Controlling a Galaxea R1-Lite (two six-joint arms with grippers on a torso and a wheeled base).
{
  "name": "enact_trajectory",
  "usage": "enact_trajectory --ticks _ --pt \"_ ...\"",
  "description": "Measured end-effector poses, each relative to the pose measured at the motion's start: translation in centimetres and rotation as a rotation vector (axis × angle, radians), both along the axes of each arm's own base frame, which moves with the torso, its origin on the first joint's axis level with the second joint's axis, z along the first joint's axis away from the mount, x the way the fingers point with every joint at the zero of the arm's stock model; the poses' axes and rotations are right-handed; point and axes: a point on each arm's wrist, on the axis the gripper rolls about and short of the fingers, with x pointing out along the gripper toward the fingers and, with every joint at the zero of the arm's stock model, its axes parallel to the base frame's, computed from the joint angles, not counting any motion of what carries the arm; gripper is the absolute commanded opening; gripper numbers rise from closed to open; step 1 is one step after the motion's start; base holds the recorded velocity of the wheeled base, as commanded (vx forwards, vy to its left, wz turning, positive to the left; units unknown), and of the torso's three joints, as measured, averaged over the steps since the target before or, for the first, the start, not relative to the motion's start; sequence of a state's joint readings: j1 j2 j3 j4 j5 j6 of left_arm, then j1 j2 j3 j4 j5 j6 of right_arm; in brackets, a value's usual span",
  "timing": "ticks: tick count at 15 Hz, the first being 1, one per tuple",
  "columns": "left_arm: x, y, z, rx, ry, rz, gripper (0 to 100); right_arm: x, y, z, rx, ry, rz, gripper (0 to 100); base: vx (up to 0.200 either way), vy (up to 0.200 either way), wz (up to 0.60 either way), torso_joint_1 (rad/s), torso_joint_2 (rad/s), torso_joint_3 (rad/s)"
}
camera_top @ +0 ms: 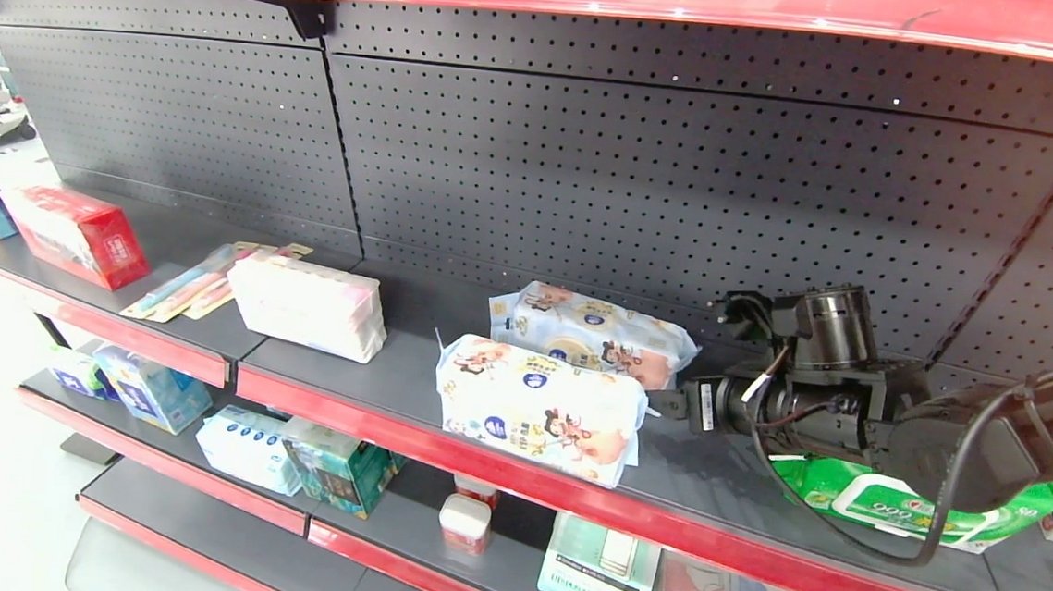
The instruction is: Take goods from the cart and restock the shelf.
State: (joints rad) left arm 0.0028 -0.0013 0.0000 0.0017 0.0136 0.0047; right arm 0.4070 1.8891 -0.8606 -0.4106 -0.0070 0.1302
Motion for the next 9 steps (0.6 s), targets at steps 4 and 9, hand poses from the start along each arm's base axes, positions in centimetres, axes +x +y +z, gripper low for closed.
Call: enact_trajectory --ticks 4,9 --pt "0.0 0.0 0.01 0.0 0.0 0.0 100 0.02 0.02 -0.8 0.006 0.064 -0.023 100 0.0 0.0 0.0 0.0 0.0 0.0" --pt "0.0 0.0 0.0 0.0 0.0 0.0 100 0.58 0.32 -0.93 0.033 0.083 -0.045 100 0.0 0.0 0.0 0.0 0.0 0.0"
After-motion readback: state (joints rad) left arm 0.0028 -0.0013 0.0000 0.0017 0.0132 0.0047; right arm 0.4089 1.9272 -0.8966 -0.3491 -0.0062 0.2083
